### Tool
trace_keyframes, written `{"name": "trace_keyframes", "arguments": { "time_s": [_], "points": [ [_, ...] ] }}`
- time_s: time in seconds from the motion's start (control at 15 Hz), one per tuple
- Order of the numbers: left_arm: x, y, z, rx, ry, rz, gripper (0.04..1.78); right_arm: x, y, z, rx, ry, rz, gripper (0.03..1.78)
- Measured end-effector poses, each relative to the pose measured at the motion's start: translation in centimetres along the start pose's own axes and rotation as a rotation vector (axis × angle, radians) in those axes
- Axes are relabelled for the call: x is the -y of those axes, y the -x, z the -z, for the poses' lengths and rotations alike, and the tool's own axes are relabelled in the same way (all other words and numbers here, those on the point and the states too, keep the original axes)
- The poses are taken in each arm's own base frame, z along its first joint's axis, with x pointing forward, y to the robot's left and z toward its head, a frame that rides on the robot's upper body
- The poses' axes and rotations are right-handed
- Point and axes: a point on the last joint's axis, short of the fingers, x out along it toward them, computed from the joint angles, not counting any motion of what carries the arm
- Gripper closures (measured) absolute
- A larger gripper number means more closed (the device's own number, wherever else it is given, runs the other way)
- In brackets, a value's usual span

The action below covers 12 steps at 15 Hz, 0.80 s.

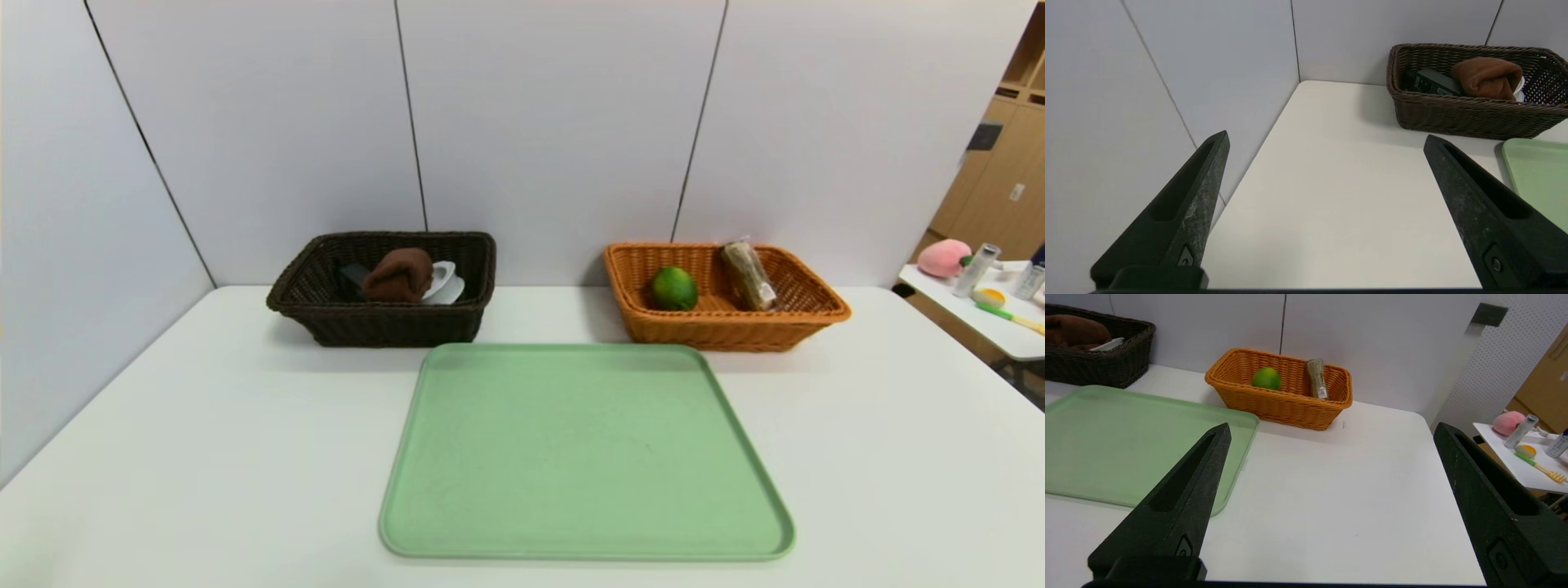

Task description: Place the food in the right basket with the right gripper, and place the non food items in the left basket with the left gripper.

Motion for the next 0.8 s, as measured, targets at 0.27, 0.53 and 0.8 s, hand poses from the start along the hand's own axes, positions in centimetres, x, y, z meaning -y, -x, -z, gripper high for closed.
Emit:
{"name": "trace_keyframes", "arguments": {
  "time_s": [0.27,0.53,0.8],
  "points": [
    [-0.6,2.8,2.0,-0.026,0.031,-0.017,0.13,0.1,0.8,-0.6,0.041,0.001,0.008,0.1],
    [-0.8,3.9,3.1,-0.005,0.041,-0.019,0.13,0.1,0.9,-0.6,0.042,0.001,0.022,0.1],
    [-1.0,4.4,3.3,0.013,0.055,-0.021,0.13,-0.6,2.3,-0.1,-0.02,0.002,0.037,0.1]
  ]
}}
